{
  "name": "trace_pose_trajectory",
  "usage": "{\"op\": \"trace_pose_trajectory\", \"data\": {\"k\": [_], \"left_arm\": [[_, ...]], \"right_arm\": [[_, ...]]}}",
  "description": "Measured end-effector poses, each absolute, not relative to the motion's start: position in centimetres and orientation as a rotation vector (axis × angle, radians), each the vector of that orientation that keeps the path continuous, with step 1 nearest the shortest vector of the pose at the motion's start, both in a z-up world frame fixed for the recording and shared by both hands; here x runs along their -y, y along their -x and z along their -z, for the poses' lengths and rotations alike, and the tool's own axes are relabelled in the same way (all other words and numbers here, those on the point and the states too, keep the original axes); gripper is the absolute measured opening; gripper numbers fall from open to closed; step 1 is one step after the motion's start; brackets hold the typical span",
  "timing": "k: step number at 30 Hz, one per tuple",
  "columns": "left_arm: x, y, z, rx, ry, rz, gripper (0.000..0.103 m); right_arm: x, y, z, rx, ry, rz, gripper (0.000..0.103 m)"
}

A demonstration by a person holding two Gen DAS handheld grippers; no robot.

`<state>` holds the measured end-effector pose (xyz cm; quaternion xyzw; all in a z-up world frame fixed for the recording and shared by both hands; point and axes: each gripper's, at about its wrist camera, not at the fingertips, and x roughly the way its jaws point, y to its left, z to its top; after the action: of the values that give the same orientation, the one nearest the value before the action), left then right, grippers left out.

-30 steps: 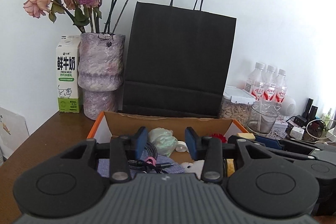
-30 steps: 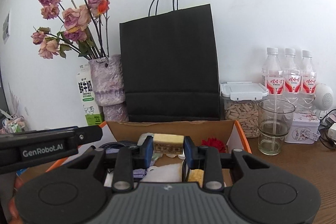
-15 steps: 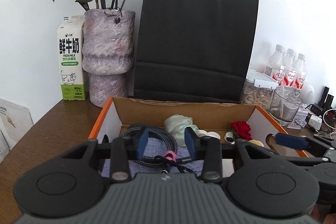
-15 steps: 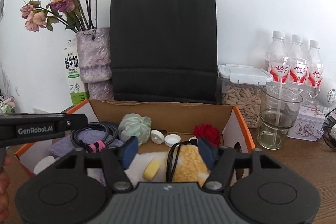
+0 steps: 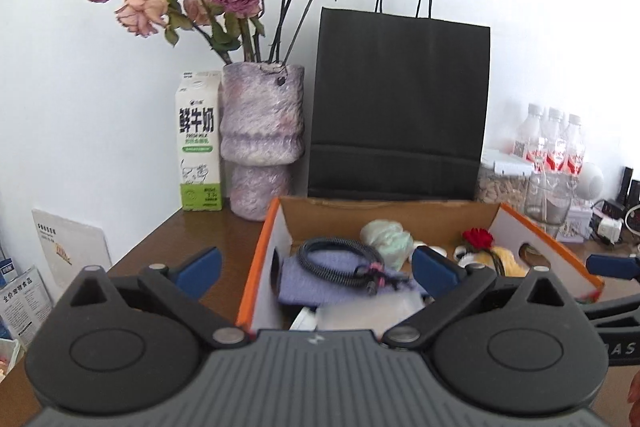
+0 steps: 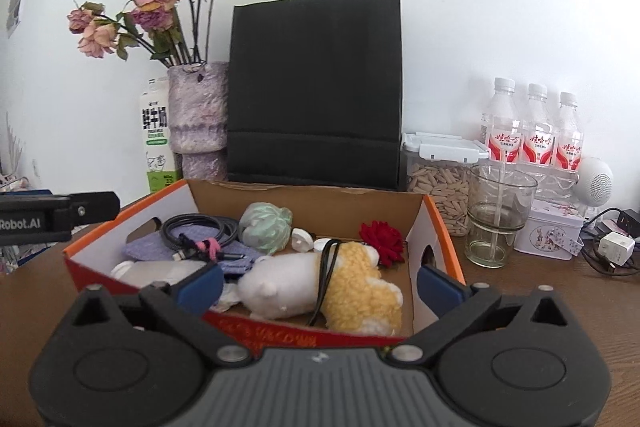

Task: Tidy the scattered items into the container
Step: 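Withdraw both tools from the box toward the tissue and orange item, then grasp the crumpled white tissue with the left tool while the right tool grasps the orange item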

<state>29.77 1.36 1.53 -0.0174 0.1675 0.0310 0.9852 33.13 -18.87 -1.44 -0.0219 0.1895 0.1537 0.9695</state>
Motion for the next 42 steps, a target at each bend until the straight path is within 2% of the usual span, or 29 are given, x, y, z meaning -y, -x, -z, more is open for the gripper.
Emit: {"op": "trace_pose_trajectory", "data": {"k": [6,14,16,20,23,26,28,29,42], "left_arm": [[-2.9,-26.9,0.7,-0.451,-0.010,-0.071,0.103],[-6.6,-24.7,1.8,-0.540,0.054,-0.105,0.103],[-7.5,-24.6,2.1,-0.560,0.077,-0.122,0.103],[-8.7,-24.6,2.3,-0.580,0.130,-0.134,0.103],[-8.8,-24.7,2.4,-0.592,0.138,-0.131,0.103],[-8.4,-24.8,2.5,-0.594,0.127,-0.128,0.103],[-8.2,-24.7,2.6,-0.593,0.118,-0.127,0.103],[-8.1,-24.7,2.7,-0.594,0.114,-0.127,0.103],[-3.6,-26.2,3.8,-0.636,0.056,-0.053,0.103]], "right_arm": [[16.3,-29.4,2.7,-0.445,0.130,-0.375,0.103],[11.5,-30.4,5.6,-0.638,0.144,-0.428,0.101],[10.8,-30.9,6.0,-0.651,0.154,-0.402,0.094],[10.5,-32.2,6.4,-0.680,0.120,-0.377,0.090],[10.6,-32.4,6.3,-0.679,0.104,-0.374,0.083],[10.6,-32.3,6.2,-0.667,0.105,-0.386,0.066],[10.6,-32.2,6.1,-0.659,0.100,-0.384,0.044],[10.8,-32.1,6.0,-0.656,0.096,-0.385,0.040],[14.4,-30.9,5.5,-0.618,0.077,-0.360,0.039]]}}
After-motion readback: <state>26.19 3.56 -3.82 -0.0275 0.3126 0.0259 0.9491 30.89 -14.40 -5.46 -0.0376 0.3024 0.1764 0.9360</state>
